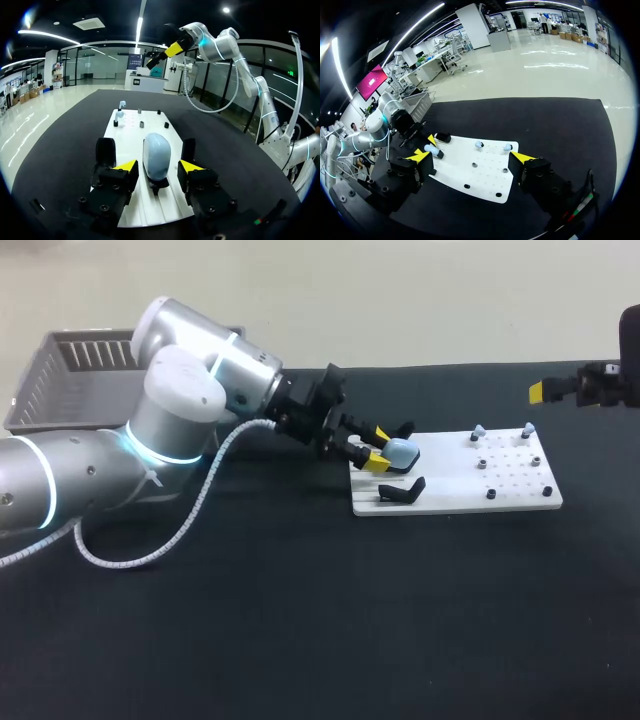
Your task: Pick up each earbud case from the left stands, insert the matching earbuds, close the lid, and place the case in the box.
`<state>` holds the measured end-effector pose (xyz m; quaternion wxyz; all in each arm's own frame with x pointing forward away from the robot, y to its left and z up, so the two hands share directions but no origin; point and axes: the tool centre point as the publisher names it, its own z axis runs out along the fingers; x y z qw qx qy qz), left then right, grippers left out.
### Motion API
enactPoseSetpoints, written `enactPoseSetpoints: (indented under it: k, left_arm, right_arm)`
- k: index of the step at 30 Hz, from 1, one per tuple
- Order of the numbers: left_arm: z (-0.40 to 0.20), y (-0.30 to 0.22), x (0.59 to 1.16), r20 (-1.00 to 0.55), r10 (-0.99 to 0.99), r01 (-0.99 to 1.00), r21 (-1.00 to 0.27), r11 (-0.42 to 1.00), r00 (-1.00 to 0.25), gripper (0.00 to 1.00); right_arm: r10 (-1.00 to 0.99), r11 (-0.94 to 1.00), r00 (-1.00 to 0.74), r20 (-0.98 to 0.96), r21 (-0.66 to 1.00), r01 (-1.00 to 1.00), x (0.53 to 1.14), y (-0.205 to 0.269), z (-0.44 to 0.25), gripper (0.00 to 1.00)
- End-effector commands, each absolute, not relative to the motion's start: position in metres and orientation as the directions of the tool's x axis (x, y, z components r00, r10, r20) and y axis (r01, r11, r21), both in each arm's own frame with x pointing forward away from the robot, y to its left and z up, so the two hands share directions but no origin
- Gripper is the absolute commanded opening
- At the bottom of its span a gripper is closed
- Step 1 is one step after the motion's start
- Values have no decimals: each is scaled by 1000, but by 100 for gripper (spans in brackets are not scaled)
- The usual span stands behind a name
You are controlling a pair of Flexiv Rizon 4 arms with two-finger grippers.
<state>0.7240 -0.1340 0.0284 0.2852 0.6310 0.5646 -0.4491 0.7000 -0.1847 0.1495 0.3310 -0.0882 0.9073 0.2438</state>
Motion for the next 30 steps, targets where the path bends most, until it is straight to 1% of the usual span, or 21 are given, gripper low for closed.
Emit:
enactPoseSetpoints:
  k: [1,8,18,21,26,27,29,30]
  left_arm:
    - [28,-136,725,-887,461,969,-145,-199,-38,54]
    - [27,-139,724,-886,463,968,-147,-202,-37,51]
    - [26,-144,723,-882,470,967,-143,-209,-29,52]
    - [26,-145,723,-883,469,968,-141,-209,-28,50]
    - [25,-148,724,-883,468,967,-140,-213,-25,49]
    - [24,-148,724,-884,468,967,-141,-213,-26,49]
    - [23,-148,725,-883,469,967,-141,-214,-25,32]
    - [23,-149,725,-882,471,966,-141,-215,-24,32]
  right_arm:
    - [1,866,-765,-644,383,-321,700,-185,150,100]
    - [1,866,-765,-644,383,-321,700,-185,150,100]
    - [1,866,-765,-644,383,-321,700,-185,150,100]
    - [1,866,-765,-644,383,-321,700,-185,150,100]
    - [1,866,-765,-644,383,-321,700,-185,150,100]
    - [1,866,-765,-644,383,-321,700,-185,150,100]
    - [1,866,-765,-644,383,-321,700,-185,150,100]
    - [1,866,-765,-644,383,-321,700,-185,150,100]
